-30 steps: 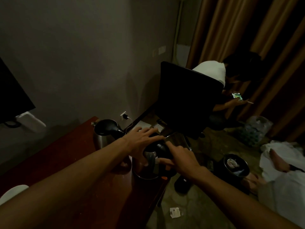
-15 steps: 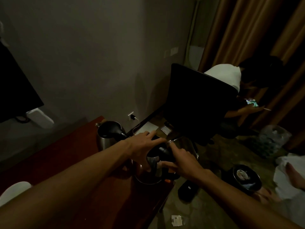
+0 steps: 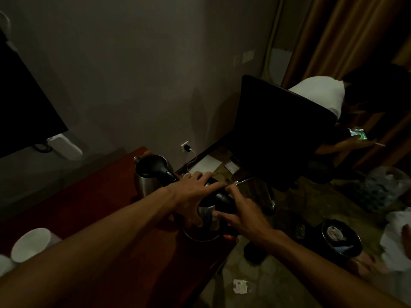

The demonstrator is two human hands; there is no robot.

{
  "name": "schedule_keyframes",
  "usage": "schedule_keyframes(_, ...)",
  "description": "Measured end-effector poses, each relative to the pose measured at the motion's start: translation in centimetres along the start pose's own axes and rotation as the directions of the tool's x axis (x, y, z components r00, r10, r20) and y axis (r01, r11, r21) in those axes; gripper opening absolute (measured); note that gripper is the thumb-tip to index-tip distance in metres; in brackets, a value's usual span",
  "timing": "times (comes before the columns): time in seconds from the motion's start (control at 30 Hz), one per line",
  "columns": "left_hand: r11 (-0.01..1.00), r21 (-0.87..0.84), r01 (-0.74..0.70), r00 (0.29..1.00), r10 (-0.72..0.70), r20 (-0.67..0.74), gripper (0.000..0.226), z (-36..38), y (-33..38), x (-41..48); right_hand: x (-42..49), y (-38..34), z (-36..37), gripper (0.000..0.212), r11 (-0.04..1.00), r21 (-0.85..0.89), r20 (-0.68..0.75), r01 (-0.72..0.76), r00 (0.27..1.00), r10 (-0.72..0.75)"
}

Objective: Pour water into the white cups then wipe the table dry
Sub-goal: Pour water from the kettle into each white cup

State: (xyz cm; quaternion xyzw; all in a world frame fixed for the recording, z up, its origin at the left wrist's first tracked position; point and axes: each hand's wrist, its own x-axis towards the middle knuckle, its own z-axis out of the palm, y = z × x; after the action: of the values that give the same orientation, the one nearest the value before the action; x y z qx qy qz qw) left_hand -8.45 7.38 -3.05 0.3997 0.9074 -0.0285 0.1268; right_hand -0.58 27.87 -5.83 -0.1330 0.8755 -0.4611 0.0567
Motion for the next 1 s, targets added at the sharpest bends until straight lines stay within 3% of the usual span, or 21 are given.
schedule_keyframes(0.27,0.997,0.070,0.024,1.000,-0.025,0.011,0.127,0.0,2.1,-1.6,-2.4,-0.2,1.0,0.052,0.981,0.190,-0.072,0.030,0.997,-0.017)
schedule_keyframes(0.53,0.999,0.046,0.026,0.998,-0.023,-0.053,0.128,1.8,4.0,-4.1,-5.8,-0.7,2.3,0.052,0.978,0.196,-0.109,0.069,0.993,-0.048)
schedule_keyframes(1.0,0.979,-0.017,0.204,0.978,-0.203,0.043,0.124,3.5,5.6,-15.9,-9.2,-4.1,9.6,0.057,0.958,0.253,-0.010,0.131,0.991,-0.133)
